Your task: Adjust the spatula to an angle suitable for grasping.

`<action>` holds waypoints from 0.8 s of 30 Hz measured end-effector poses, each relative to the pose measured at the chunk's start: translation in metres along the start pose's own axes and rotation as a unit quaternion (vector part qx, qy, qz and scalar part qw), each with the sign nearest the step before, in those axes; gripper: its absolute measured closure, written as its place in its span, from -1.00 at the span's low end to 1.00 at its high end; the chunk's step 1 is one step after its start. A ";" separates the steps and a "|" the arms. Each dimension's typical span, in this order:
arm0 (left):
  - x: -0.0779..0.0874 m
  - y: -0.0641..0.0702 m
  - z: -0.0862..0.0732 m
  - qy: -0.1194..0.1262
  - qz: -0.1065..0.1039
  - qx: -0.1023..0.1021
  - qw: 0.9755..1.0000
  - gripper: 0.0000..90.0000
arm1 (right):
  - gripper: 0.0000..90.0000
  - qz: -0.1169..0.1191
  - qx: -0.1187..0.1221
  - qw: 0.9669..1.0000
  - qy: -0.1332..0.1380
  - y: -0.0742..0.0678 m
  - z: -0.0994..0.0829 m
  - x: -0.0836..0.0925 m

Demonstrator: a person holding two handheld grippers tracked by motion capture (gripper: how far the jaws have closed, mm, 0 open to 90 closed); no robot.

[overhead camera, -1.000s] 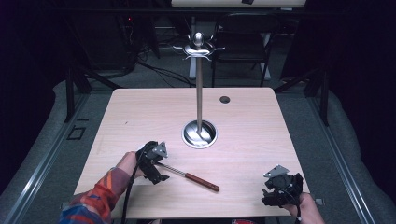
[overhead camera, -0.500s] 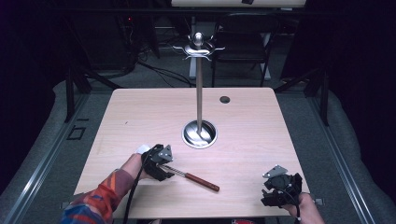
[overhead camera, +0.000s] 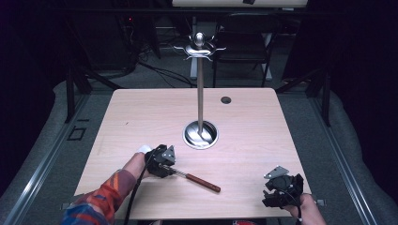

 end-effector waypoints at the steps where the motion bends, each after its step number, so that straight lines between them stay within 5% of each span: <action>1: -0.001 0.000 -0.001 -0.001 0.000 0.000 1.000 0.43 | -0.67 0.000 0.000 1.000 0.000 0.000 0.000 0.000; 24: 0.001 0.001 -0.005 0.002 -0.019 0.003 1.000 0.55 | -0.67 0.001 -0.001 1.000 0.002 -0.001 0.000 0.000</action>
Point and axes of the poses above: each handheld gripper's, and its own axes: x roughly backward along the jaws, z roughly out of its top, y roughly to its right, the point moved 7 cm from there along -x, roughly forward along the jaws, and after that the axes turned 11 degrees about y, right-handed, at the moved point
